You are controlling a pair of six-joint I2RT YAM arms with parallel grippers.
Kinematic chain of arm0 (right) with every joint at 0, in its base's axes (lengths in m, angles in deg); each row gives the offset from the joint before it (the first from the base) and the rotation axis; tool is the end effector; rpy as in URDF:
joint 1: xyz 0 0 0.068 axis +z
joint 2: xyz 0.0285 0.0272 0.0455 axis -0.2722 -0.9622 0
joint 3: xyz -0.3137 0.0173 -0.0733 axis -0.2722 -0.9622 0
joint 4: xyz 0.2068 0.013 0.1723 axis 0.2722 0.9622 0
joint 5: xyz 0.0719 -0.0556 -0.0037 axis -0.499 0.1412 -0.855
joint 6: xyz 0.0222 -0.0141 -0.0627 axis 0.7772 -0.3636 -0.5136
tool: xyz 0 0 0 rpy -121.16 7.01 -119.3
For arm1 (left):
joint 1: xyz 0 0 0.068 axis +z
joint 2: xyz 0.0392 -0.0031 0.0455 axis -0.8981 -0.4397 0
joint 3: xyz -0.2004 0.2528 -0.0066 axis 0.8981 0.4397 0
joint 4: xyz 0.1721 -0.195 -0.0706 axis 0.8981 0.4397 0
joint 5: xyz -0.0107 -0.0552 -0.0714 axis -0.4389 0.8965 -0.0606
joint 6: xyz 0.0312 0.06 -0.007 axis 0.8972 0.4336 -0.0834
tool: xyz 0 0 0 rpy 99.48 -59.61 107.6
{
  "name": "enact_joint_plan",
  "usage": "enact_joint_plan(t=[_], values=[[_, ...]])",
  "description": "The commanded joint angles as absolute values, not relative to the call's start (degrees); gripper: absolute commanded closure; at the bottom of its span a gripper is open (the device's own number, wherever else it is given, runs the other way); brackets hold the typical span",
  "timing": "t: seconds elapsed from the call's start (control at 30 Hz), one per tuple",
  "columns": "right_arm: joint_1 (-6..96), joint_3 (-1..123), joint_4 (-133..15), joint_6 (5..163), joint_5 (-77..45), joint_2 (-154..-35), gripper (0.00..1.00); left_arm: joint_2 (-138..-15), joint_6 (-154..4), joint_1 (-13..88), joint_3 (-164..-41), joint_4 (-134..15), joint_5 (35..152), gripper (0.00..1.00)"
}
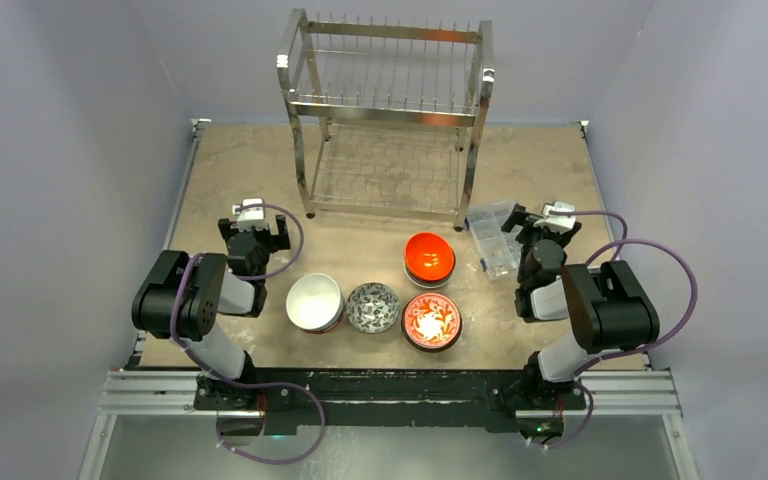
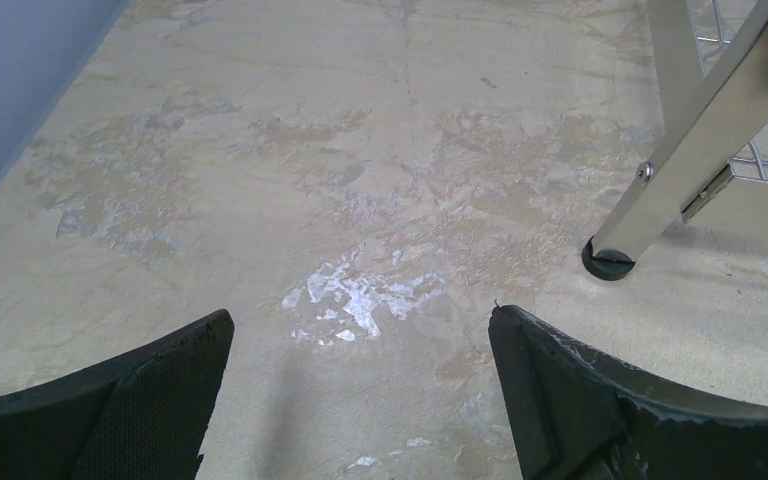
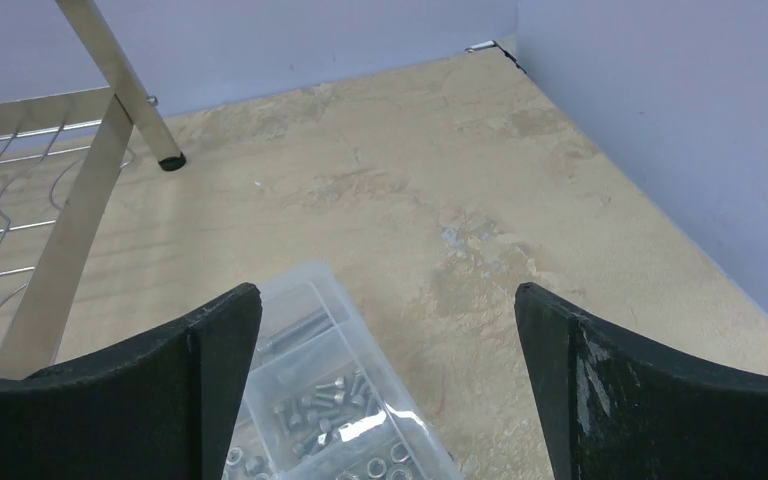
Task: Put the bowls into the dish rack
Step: Adjust the bowl at the center of the board.
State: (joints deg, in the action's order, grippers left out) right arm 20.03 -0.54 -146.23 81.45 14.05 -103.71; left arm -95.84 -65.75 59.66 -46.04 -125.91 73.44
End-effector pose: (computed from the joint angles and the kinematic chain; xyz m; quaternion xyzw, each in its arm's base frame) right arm 0.2636 -0.0009 0.2201 0.1480 0.6259 -0.0643 0.7630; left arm 0.2789 -0.0096 0.1675 -0.0526 0.7654 0.0422 0.6401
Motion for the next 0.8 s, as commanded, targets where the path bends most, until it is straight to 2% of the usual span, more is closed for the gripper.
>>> enact_joint_plan(t=[0.0, 0.5, 0.57, 0.67, 0.77], values=[[20.2, -0.3, -151.5, 80.4, 15.3, -103.5, 0.01, -96.0, -65.4, 60.0, -46.7, -128.0, 73.4, 0.01], [20.2, -0.3, -151.5, 80.4, 15.3, -103.5, 0.01, -94.9, -65.8, 59.9, -47.2, -126.6, 71.9, 0.01], [20.2, -0.4, -151.9, 80.1, 15.1, -103.1, 0.01, -90.6, -66.6, 59.9, -49.9, -118.5, 71.1, 0.01], [20.6, 0.8, -143.8, 78.6, 12.8, -96.8, 0.01, -82.5, -74.6, 60.0, -61.3, -89.9, 69.2, 0.01], [20.8, 9.1, -116.2, 88.4, 14.5, -85.5, 0.01, -81.3, -78.7, 59.9, -71.0, -69.0, 76.7, 0.01]])
